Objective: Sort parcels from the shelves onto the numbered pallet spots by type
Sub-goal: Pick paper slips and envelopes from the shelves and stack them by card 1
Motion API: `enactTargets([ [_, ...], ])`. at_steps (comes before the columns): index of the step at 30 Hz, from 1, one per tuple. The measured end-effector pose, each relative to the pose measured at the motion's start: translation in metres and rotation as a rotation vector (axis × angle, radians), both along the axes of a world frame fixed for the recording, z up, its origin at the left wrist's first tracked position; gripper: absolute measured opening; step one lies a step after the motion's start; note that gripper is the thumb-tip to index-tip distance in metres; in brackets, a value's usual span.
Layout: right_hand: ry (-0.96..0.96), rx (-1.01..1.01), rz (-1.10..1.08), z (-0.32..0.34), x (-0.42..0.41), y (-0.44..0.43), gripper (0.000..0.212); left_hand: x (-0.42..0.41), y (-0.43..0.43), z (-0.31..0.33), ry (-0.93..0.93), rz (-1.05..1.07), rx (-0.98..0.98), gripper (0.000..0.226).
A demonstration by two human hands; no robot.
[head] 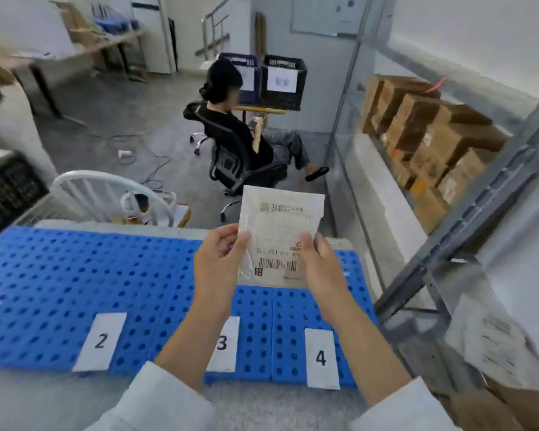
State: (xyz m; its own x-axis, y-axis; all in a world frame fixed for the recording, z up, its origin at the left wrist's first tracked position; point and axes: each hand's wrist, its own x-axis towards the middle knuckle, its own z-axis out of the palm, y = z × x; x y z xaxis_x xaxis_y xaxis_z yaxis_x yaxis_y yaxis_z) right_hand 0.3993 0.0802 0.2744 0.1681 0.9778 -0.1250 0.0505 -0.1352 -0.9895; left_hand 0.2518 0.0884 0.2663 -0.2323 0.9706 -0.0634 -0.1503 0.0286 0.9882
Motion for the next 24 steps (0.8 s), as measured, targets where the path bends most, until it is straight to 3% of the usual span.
enactTargets([
  [15,0.037,-0.071,0.201,-0.018,-0.207,-0.052,0.015,-0.220,-0.087,-0.016,0.083,0.154,-0.028,0.012],
  [24,-0.080,-0.051,0.378,-0.021,-0.356,-0.081,0.017,-0.363,-0.143,-0.024,0.052,0.296,-0.026,0.015],
])
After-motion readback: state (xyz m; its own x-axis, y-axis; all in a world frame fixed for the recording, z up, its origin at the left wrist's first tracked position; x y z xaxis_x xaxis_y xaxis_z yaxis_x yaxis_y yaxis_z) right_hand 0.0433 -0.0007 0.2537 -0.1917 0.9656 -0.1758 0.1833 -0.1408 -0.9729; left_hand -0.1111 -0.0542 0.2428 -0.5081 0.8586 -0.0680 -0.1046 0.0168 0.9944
